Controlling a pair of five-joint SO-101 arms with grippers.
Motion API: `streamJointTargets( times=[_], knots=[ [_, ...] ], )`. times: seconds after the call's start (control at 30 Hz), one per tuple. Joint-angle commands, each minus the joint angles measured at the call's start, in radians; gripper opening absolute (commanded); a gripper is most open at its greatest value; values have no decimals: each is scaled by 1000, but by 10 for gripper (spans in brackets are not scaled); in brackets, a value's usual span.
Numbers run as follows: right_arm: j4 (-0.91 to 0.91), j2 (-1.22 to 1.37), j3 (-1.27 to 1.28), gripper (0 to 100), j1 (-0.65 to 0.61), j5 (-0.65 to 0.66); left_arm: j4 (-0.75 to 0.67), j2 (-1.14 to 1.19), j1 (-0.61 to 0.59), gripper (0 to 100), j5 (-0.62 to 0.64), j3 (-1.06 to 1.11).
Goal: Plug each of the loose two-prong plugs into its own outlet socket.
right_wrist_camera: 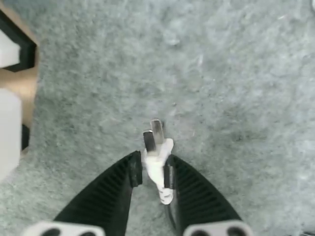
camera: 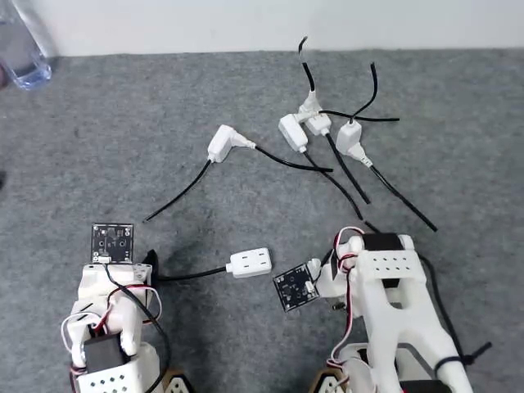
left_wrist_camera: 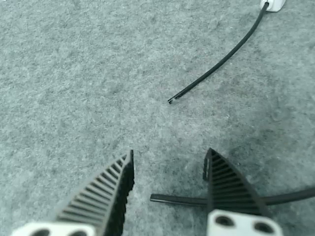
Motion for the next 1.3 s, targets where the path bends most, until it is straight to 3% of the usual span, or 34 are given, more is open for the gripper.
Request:
streamJointTargets(
  times=[0.0,0.23,0.43,0.63,0.87,1.13,1.27],
  knots=[
    [-85,-10,0,9,7,-5,-5,-12,-2,217,-8,-5],
    [-349,-18,-104,9,-1,-474,-3,-12,-2,217,-8,-5],
    [-483,-22,-98,9,-15,-678,-3,-12,-2,217,-8,-5],
    [-791,28,-9,9,12,-760,-2,-12,-2,217,-8,-5],
    [-1167,173,224,9,18,-758,-2,-12,-2,217,-8,-5],
    [-1061,166,222,15,39,-758,-6,-12,-2,217,-8,-5],
    [-905,84,207,155,33,-758,-6,-12,0,217,-8,-5]
  ],
)
